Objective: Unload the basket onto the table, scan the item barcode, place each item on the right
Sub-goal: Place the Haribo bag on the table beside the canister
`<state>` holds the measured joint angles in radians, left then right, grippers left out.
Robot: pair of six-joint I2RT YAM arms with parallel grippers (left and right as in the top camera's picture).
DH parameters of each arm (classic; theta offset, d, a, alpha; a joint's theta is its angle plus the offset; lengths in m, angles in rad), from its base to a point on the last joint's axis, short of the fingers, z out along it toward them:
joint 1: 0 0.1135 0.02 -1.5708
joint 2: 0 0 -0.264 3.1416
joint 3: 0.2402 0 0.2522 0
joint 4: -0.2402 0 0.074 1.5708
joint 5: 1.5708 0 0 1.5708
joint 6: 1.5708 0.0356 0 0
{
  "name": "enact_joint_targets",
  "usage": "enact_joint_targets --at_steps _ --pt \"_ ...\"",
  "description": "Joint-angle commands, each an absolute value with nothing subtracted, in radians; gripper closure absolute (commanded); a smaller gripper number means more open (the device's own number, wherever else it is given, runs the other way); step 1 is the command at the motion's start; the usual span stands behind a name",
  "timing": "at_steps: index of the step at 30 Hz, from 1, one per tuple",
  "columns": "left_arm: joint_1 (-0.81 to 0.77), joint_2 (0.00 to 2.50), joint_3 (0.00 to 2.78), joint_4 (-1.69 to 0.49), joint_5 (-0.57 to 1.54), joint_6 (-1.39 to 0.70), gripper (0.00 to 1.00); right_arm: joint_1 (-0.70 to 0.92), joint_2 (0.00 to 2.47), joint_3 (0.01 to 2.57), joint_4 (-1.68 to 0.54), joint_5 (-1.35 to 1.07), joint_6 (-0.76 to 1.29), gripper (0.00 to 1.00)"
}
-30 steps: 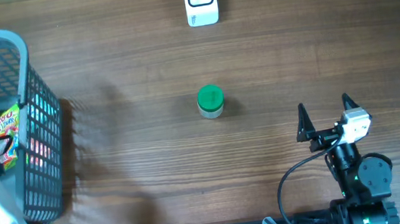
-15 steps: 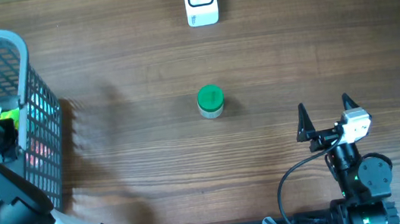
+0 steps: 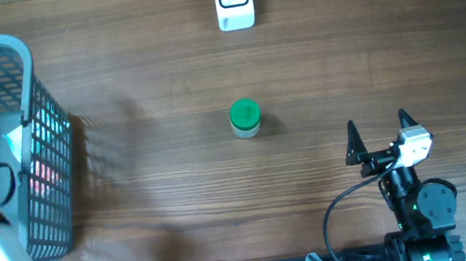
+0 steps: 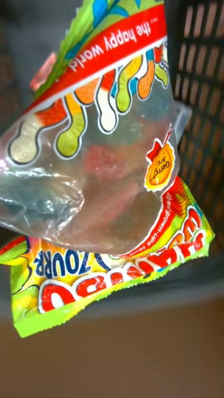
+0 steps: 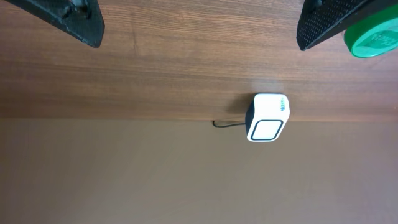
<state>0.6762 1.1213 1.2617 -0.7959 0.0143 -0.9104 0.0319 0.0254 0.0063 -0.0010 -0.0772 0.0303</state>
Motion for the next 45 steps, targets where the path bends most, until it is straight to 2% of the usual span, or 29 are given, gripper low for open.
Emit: enact_joint_targets --at_steps 1,4,6,7,9,11,13,14,15,17,19,24,25,26,27,28,30,32,35,38,41,45 --pt "0.676 0.988 1.272 -0.785 0.193 -0.929 0.96 0.032 0.03 0.006 0.002 -0.067 0.045 0.0" --pt "0.646 0.908 1.272 -0.76 0.454 -0.913 0.96 0.031 0.03 0.005 0.002 -0.067 0.045 0.0" --pt "0.545 0.9 1.272 -0.742 0.606 -0.795 0.96 0.031 0.03 0.005 0.002 -0.067 0.045 0.0" --pt "0.457 0.907 1.272 -0.756 0.642 -0.664 0.96 0.031 0.03 0.006 0.002 -0.067 0.044 0.0" --pt "0.299 0.931 1.272 -0.834 0.619 -0.471 0.96 0.032 0.03 0.006 0.002 -0.067 0.045 0.0" --pt "0.119 0.987 1.269 -0.957 0.459 -0.443 0.96 0.032 0.03 0.006 0.002 -0.067 0.044 0.0" --pt "-0.025 1.052 1.24 -1.032 0.218 -0.608 0.96 0.031 0.03 0.006 0.002 -0.067 0.045 0.0" --pt "-0.109 1.103 1.196 -1.065 0.042 -0.826 0.96 0.031 0.03 0.006 0.002 -0.067 0.045 0.0" --pt "-0.157 1.138 1.158 -1.067 -0.028 -0.967 0.96 0.032 0.03 0.005 0.002 -0.067 0.045 0.0" --pt "-0.255 1.231 1.052 -0.999 -0.07 -1.244 0.96 0.031 0.03 0.006 0.002 -0.067 0.045 0.0" --pt "-0.343 1.34 0.956 -0.851 -0.073 -1.435 0.96 0.031 0.03 0.005 0.002 -0.067 0.045 0.0" --pt "-0.553 1.573 0.919 -0.544 -0.194 -1.521 0.96 0.031 0.03 0.006 0.002 -0.067 0.045 0.0" --pt "-0.593 1.6 0.919 -0.546 -0.252 -1.562 0.89 0.032 0.03 0.006 0.002 -0.067 0.045 0.0" --pt "-0.611 1.603 0.919 -0.548 -0.277 -1.56 0.72 0.031 0.03 0.006 0.002 -0.067 0.045 0.0" --pt "-0.617 1.592 0.922 -0.554 -0.281 -1.559 0.63 0.031 0.03 0.006 0.002 -0.067 0.045 0.0" --pt "-0.617 1.573 0.928 -0.566 -0.28 -1.552 0.47 0.031 0.03 0.006 0.002 -0.067 0.045 0.0" --pt "-0.617 1.501 0.96 -0.611 -0.279 -1.517 0.34 0.031 0.03 0.005 0.002 -0.067 0.045 0.0" --pt "-0.617 1.396 1.005 -0.636 -0.281 -1.42 0.0 0.031 0.03 0.006 0.002 -0.067 0.045 0.0" --pt "-0.603 1.237 1.105 -0.693 -0.374 -1.253 0.0 0.032 0.03 0.006 0.002 -0.067 0.045 0.0" --pt "-0.539 1.11 1.245 -0.75 -0.555 -1.025 0.0 0.032 0.03 0.006 0.002 -0.067 0.045 0.0" --pt "-0.35 1.022 1.358 -0.803 -0.69 -0.971 0.0 0.031 0.03 0.006 0.002 -0.067 0.045 0.0" --pt "0.071 0.963 1.396 -0.839 -0.585 -0.985 0.0 0.031 0.03 0.006 0.002 -0.067 0.045 0.0"
